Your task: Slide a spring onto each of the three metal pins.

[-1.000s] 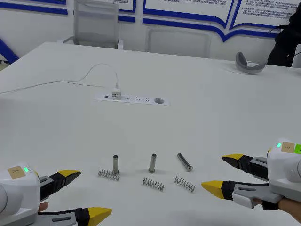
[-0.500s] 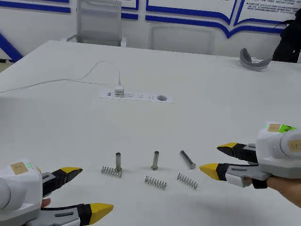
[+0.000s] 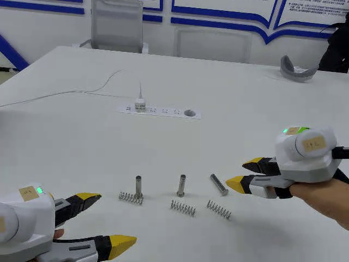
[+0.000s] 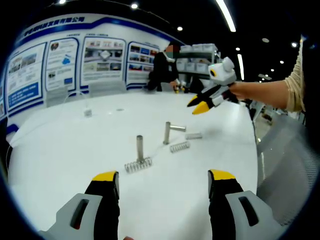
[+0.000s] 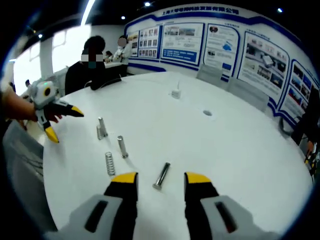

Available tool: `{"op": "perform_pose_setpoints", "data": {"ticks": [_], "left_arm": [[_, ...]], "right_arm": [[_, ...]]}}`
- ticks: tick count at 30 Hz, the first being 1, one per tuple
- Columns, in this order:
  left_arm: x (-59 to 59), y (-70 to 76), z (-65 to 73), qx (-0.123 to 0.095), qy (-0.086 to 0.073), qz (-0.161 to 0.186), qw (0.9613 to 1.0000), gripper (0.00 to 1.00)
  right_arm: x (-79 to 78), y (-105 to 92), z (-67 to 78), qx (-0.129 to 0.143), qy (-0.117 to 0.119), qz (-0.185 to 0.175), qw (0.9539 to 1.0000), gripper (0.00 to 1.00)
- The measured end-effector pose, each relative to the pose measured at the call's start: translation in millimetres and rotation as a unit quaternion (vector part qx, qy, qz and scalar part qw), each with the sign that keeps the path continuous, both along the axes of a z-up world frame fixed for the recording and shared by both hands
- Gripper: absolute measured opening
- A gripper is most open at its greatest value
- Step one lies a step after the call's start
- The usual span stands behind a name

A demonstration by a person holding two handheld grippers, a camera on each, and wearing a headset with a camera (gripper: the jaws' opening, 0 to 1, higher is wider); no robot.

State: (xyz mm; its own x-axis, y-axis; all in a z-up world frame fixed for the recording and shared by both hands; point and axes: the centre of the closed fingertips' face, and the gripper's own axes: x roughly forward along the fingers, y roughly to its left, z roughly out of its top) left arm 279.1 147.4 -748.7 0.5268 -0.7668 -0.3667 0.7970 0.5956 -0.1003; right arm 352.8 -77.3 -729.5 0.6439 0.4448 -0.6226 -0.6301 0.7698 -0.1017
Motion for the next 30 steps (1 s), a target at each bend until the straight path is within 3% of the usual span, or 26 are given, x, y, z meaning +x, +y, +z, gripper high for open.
{"op": "perform_pose_setpoints", "data": {"ticks": [12,30], "left_arm": [[1.1,-0.2,-0.4,0.000,0.002,0.002,1.0000,0.73],[4.1,2.6,-2.8,0.002,0.004,0.003,1.0000,0.72]], "right_arm": [[19.9,6.0,-19.4,-0.041,0.046,-0.012,0.9980,0.30],[38.1,13.1,-52.8,-0.056,0.101,-0.031,0.9928,0.22]]}}
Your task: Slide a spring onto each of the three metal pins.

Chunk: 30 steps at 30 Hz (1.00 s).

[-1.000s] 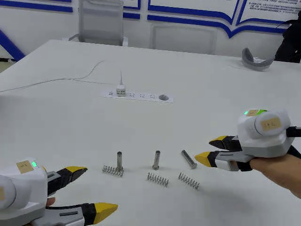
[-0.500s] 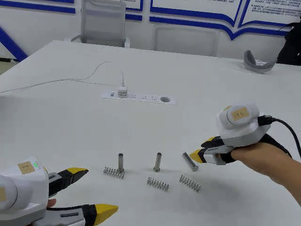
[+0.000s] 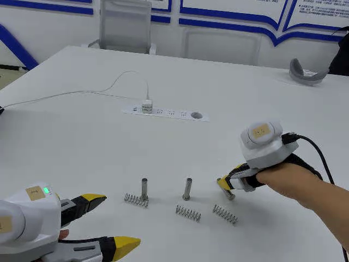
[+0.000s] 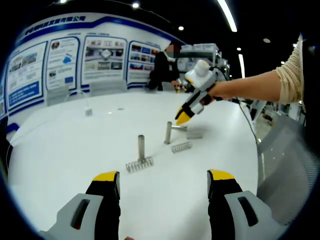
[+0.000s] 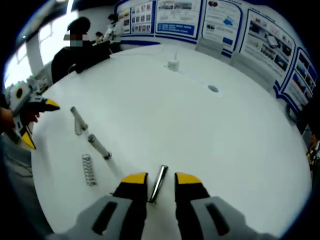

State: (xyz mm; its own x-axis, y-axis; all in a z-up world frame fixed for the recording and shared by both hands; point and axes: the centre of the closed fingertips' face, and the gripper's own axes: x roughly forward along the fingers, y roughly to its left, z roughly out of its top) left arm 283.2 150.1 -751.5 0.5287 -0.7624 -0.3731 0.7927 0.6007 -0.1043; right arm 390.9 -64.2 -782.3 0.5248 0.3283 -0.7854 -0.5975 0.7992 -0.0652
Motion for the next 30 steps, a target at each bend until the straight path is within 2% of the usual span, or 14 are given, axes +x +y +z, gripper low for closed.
{"op": "perform_pose_setpoints", "data": {"ticks": [6,19,30], "left_arm": [[0.5,-0.9,-0.2,0.000,0.000,-0.001,1.0000,0.72],[0.1,1.4,-1.6,0.002,0.002,0.000,1.0000,0.72],[0.5,2.8,-1.7,0.001,0.003,0.006,1.0000,0.71]], "right_arm": [[3.2,0.7,-4.1,0.004,0.009,-0.010,0.9999,0.20],[7.5,1.6,-20.6,-0.001,0.052,-0.028,0.9983,0.14],[8.8,3.6,-23.0,-0.010,0.071,-0.027,0.9970,0.12]]}}
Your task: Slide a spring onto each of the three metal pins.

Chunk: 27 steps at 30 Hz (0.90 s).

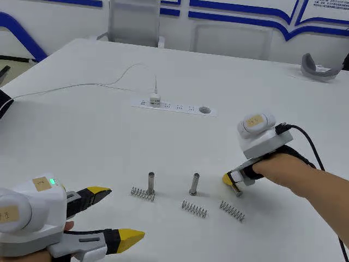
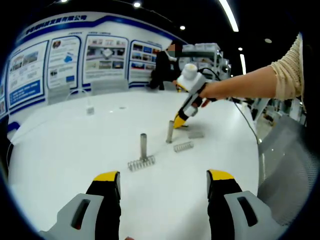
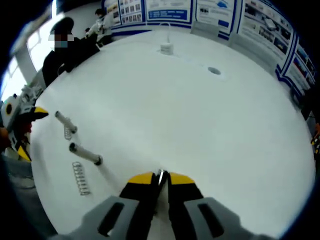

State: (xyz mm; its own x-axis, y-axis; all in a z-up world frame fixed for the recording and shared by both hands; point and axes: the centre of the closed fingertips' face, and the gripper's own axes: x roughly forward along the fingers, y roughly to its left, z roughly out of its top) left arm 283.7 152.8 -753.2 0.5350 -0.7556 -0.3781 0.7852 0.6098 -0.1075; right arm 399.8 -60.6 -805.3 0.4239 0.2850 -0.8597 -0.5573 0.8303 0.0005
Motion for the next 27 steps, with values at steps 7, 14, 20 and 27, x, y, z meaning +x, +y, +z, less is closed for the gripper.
{"op": "perform_pose_setpoints", "data": {"ticks": [7,14,20,27], "left_arm": [[0.1,1.0,-0.2,0.000,0.000,0.001,1.0000,0.71],[0.2,0.8,-0.5,-0.001,0.001,0.002,1.0000,0.71],[1.0,2.3,0.3,-0.001,0.001,0.002,1.0000,0.71],[2.6,6.9,0.5,-0.002,0.000,0.006,1.0000,0.70]], "right_arm": [[-4.2,4.8,-2.0,-0.011,0.014,0.028,0.9994,0.10],[-4.0,5.9,-3.0,-0.042,0.036,0.057,0.9968,0.10],[-3.8,7.6,-4.6,-0.081,0.070,0.073,0.9915,0.10],[-5.0,8.9,-5.7,-0.106,0.093,0.087,0.9861,0.10]]}}
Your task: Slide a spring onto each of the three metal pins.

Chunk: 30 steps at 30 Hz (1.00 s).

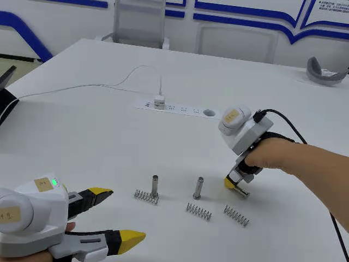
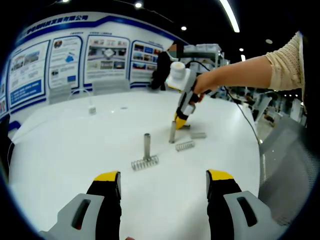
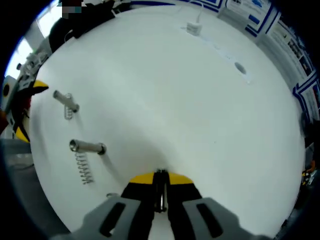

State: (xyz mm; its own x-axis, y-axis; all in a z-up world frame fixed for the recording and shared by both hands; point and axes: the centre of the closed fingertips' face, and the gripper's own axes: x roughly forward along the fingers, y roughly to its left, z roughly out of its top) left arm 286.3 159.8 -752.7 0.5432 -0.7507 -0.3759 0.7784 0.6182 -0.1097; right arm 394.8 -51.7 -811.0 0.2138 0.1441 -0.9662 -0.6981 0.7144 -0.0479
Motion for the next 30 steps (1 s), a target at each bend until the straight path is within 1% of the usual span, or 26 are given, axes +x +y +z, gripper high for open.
{"op": "perform_pose_setpoints", "data": {"ticks": [4,6,9,13,16,18,20,22,23,26,30], "left_arm": [[0.7,1.1,-0.5,0.001,0.001,0.001,1.0000,0.70],[1.6,1.9,-0.5,0.002,0.001,0.002,1.0000,0.70],[2.9,1.6,1.5,0.001,-0.001,0.002,1.0000,0.70],[3.0,-1.8,4.9,0.001,-0.007,-0.002,1.0000,0.70],[2.4,-4.5,10.8,0.000,-0.012,-0.006,0.9999,0.70],[2.3,-5.2,13.4,0.002,-0.016,-0.009,0.9998,0.70],[3.4,-4.6,14.8,0.002,-0.018,-0.008,0.9998,0.70],[4.0,-4.6,16.4,0.002,-0.020,-0.007,0.9998,0.70],[4.0,-5.1,17.2,0.002,-0.021,-0.008,0.9998,0.70],[3.2,-7.5,20.1,0.003,-0.024,-0.010,0.9997,0.70],[1.3,-9.7,22.2,0.001,-0.026,-0.011,0.9996,0.70]], "right_arm": [[-0.6,0.2,-0.7,-0.019,0.007,0.001,0.9998,0.09],[-1.1,0.6,-0.7,-0.030,0.001,0.003,0.9995,0.09],[-2.8,-0.8,1.1,-0.031,-0.017,0.001,0.9994,0.08],[-0.5,-5.6,3.8,0.007,-0.046,-0.013,0.9988,0.07],[-0.4,-7.8,6.7,0.020,-0.068,-0.018,0.9973,0.07],[-1.7,-6.4,13.2,0.030,-0.077,-0.020,0.9964,0.07],[-4.7,-3.3,20.8,0.040,-0.080,-0.020,0.9957,0.07],[-3.9,-1.7,25.4,0.047,-0.089,-0.019,0.9947,0.07],[-6.3,0.1,28.9,0.052,-0.093,-0.018,0.9942,0.07],[-8.5,-0.2,33.3,0.059,-0.104,-0.019,0.9927,0.07],[-15.9,-0.2,39.3,0.070,-0.113,-0.021,0.9909,0.08]]}}
